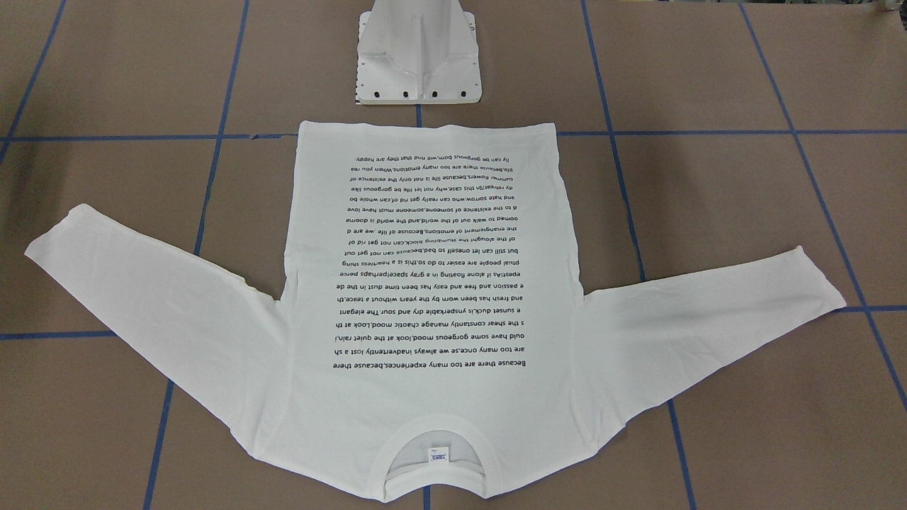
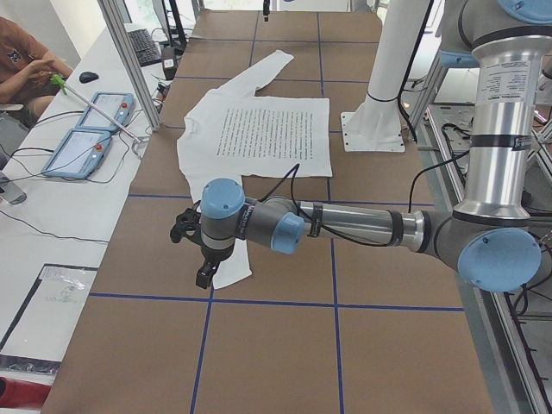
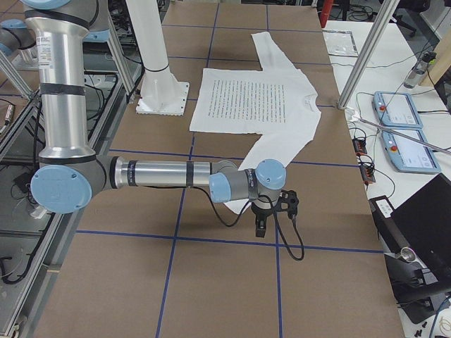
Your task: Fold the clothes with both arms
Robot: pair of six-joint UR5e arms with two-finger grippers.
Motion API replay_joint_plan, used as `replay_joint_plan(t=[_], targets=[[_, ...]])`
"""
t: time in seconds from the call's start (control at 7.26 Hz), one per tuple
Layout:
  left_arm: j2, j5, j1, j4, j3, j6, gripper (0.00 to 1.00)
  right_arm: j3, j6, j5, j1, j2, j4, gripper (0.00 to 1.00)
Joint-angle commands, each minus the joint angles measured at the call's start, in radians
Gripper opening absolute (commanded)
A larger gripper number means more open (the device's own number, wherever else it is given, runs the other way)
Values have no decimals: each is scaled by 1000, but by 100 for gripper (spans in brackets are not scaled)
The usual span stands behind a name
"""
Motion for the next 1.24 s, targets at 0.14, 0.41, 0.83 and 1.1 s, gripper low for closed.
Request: replay_joint_plan(t=[0.14,0.41,0.83,1.1], targets=[[2,-11,2,-4,3,-1,100,-3,1,26,-6,8,2,100],[2,-11,4,-7,-5,0,100,-1,27,73,-21,5,18,100],[5,-13,4,-8,-9,0,100,-15,369,60,-134,-50,304,97],[5,-13,4,-8,-12,0,100,-17,522,47,-199,-94,420,95]])
